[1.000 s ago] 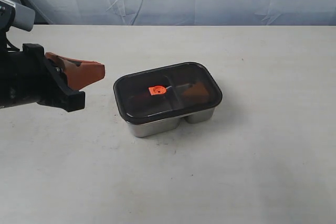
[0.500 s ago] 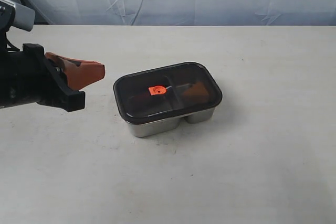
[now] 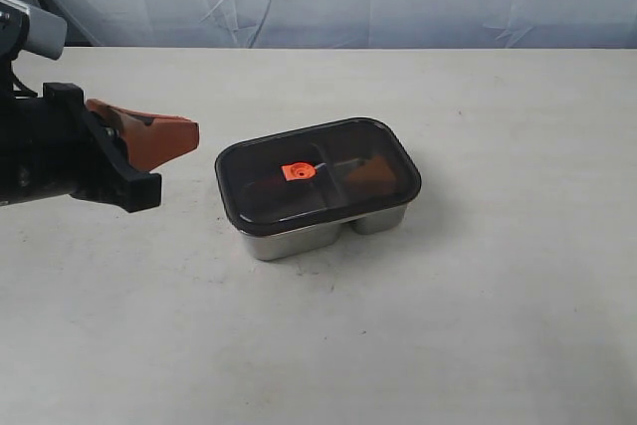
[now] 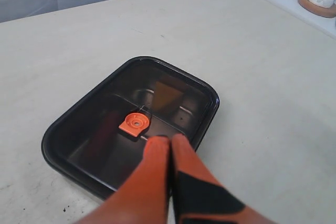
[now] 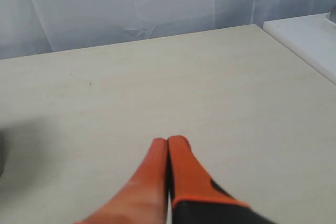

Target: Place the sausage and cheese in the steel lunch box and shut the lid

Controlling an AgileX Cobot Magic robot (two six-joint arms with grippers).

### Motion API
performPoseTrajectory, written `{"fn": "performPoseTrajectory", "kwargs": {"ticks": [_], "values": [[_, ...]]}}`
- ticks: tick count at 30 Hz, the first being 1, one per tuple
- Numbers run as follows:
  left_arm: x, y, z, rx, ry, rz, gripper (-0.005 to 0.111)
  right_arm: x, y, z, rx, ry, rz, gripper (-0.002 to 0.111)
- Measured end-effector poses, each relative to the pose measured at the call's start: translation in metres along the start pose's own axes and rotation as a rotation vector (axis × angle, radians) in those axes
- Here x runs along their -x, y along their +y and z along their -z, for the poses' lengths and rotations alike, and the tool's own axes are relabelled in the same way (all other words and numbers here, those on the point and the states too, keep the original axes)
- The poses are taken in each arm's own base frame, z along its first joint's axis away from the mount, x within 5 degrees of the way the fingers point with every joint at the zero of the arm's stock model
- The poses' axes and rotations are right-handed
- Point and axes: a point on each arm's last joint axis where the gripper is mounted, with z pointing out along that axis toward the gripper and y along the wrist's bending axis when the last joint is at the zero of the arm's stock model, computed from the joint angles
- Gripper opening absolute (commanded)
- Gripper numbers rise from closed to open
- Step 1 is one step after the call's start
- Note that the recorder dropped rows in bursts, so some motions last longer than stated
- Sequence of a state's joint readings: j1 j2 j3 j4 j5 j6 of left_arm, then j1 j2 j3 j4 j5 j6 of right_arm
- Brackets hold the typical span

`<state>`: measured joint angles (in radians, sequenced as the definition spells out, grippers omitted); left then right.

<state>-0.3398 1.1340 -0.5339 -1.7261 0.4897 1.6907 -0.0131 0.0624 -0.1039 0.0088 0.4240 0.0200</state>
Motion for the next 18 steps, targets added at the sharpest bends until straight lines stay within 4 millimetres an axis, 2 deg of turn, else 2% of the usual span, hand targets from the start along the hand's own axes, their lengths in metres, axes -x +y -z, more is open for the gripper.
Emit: {"fn": "performPoseTrajectory", "kwargs": {"ticks": [12,18], "values": [[0.000,0.000,0.000,0.000,0.000,0.000,0.000,-0.024,0.001,-0.007,0.014,0.005,-0.016,-0.001],[0.000,0.000,0.000,0.000,0.000,0.000,0.000,-0.025,0.001,-0.007,0.019,0.001,-0.029,-0.001]]}}
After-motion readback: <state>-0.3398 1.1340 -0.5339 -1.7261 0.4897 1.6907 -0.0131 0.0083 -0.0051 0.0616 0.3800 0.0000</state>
